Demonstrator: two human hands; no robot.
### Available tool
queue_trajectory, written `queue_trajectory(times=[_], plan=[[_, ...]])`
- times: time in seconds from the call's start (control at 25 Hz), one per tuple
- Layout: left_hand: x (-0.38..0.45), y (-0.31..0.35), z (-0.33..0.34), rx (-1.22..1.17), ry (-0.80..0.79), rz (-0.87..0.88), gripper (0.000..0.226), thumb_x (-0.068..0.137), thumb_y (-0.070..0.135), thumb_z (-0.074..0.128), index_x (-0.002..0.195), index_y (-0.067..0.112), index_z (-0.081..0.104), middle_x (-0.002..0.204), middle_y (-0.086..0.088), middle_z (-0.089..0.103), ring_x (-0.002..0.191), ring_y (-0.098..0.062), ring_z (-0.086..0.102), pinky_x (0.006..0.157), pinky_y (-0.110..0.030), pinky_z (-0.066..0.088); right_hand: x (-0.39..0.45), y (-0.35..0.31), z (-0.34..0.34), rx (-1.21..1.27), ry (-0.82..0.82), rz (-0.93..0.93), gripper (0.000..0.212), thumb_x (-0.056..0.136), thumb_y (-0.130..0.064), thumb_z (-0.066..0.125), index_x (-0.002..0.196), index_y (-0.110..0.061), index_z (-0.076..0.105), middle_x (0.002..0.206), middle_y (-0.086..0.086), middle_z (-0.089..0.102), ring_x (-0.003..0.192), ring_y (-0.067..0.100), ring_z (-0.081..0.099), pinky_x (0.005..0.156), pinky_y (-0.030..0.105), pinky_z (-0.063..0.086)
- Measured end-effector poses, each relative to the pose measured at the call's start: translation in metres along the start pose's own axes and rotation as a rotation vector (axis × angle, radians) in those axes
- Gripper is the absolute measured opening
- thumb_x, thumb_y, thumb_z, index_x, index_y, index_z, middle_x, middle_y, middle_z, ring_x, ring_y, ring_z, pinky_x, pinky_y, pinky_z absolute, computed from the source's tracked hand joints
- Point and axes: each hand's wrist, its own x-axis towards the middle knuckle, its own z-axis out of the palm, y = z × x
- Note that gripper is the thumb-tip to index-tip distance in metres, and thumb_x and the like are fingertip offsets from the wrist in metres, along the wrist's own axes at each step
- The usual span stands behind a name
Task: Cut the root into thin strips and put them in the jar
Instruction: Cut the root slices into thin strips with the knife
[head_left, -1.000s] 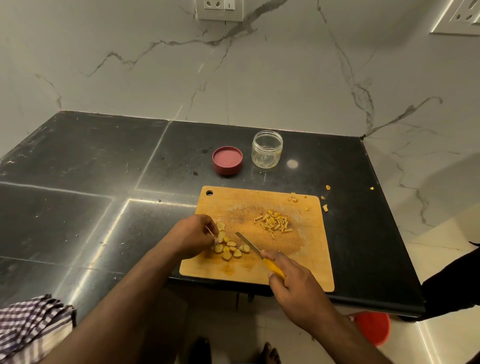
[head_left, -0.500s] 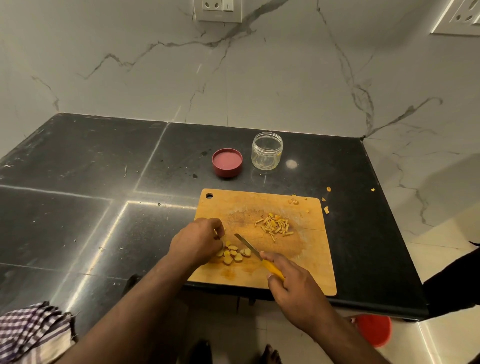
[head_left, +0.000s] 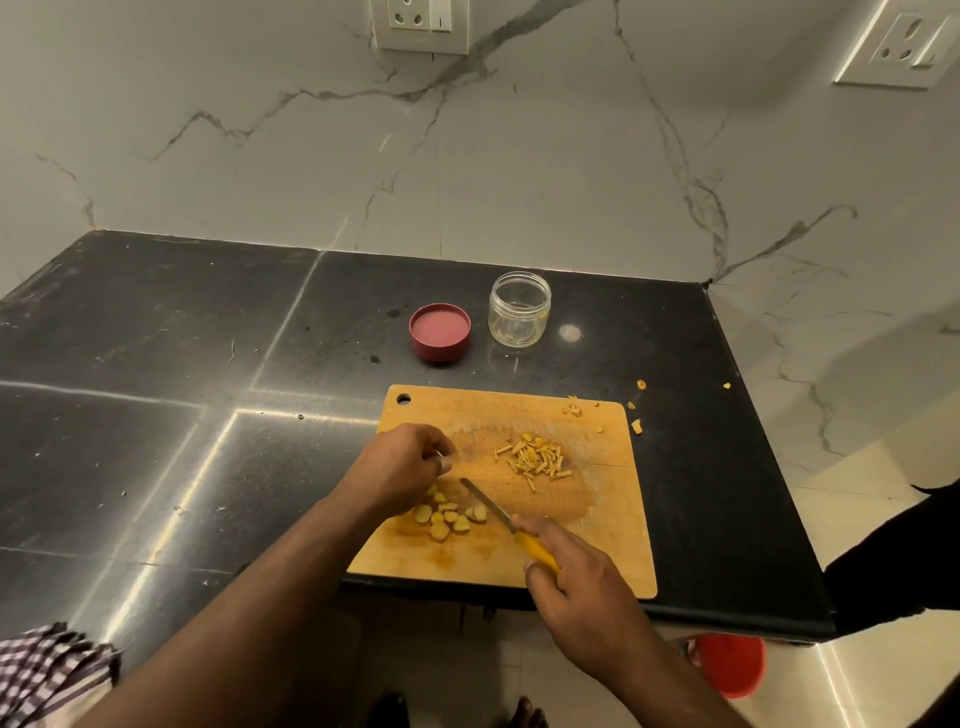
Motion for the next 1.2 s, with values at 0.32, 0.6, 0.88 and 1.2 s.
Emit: queue_trajectory(times=[0.32,0.6,0.88,1.2], plan=[[0.015,0.012,0.022,0.083,-0.048,0.053,0.011,0.097,0.022,0.065,0.105,0.028,0.068,0.108,0.006,0.066,0.091,-0.01,0.059,0.072,-0.025,0.052,0.0,0.0,-0.005,-0.013,0.122,0.046,0.042,0.101,-0.021,0.042,0.141,-0.035,0.044,0.12,-0.013,0.054,0.091,-0.003,0.049,0.069,0.003,0.034],[0.011,0.009,0.03,0.141,0.023,0.076,0.019,0.093,0.025,0.068,0.111,0.026,0.072,0.109,0.006,0.069,0.084,-0.006,0.06,0.066,-0.022,0.051,0.001,-0.007,0.0,-0.033,0.12,0.037,0.043,0.102,-0.023,0.038,0.144,-0.033,0.039,0.132,-0.014,0.05,0.11,-0.002,0.046,0.09,0.011,0.036],[0.012,0.014,0.035,0.162,0.051,0.057,0.015,0.095,0.027,0.064,0.108,0.028,0.07,0.104,0.007,0.067,0.073,-0.008,0.063,0.059,-0.022,0.052,0.004,-0.011,0.007,-0.093,0.066,0.024,0.049,0.104,-0.025,0.034,0.152,-0.033,0.028,0.146,-0.012,0.042,0.124,-0.001,0.042,0.097,0.007,0.031],[0.014,0.015,0.037,0.183,0.062,0.044,0.007,0.092,0.03,0.063,0.094,0.03,0.07,0.096,0.008,0.067,0.078,-0.01,0.063,0.067,-0.035,0.059,0.005,-0.017,0.013,-0.153,0.028,0.021,0.051,0.104,-0.026,0.031,0.154,-0.032,0.02,0.145,-0.008,0.04,0.121,0.009,0.048,0.101,0.022,0.042]])
